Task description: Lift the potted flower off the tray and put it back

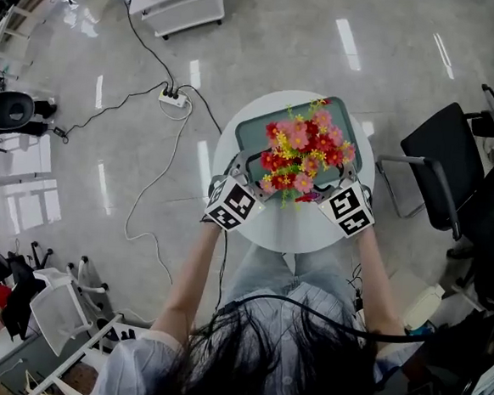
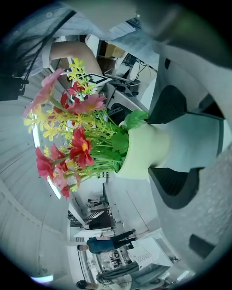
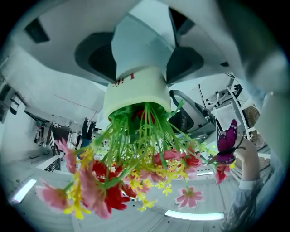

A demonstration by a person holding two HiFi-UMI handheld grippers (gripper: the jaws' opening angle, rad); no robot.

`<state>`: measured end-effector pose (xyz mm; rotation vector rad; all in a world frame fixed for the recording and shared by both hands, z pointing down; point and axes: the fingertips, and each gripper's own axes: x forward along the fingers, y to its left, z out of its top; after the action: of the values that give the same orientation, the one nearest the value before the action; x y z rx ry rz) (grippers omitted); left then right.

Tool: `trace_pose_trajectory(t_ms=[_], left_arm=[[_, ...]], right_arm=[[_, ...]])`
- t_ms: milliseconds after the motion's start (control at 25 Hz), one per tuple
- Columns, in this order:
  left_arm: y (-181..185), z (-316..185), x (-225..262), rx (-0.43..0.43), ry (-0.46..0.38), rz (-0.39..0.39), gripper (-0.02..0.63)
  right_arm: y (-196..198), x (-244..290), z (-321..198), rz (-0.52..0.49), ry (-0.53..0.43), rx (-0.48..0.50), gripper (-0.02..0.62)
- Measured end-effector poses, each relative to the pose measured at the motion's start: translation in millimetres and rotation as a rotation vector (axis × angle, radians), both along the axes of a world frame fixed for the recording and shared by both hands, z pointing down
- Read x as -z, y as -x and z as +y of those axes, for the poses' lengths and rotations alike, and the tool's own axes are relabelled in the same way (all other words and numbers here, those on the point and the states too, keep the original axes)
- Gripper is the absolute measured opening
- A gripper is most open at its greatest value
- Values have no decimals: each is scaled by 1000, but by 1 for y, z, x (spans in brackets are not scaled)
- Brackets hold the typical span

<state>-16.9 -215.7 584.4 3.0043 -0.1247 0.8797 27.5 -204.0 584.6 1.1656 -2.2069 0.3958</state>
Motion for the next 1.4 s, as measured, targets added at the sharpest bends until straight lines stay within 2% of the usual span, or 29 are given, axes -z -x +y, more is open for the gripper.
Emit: trace_pose_trajectory(t_ms=[320, 640, 920, 1160, 1400], left_arm=[[7, 18, 24, -38, -20, 8, 290], [26, 47, 39, -38, -5, 22, 290], [31, 75, 46, -49, -19, 12, 290], [31, 92, 56, -13, -38, 9, 290], [32, 114, 60, 49, -37, 5, 290]], right_arm=[[9, 24, 20, -3, -10, -38, 359], [27, 41, 49, 30, -18, -47, 359], [33, 47, 78, 14, -21, -72, 359], [33, 57, 92, 34, -39, -39, 359], [35, 59, 113, -16, -31, 7, 359]])
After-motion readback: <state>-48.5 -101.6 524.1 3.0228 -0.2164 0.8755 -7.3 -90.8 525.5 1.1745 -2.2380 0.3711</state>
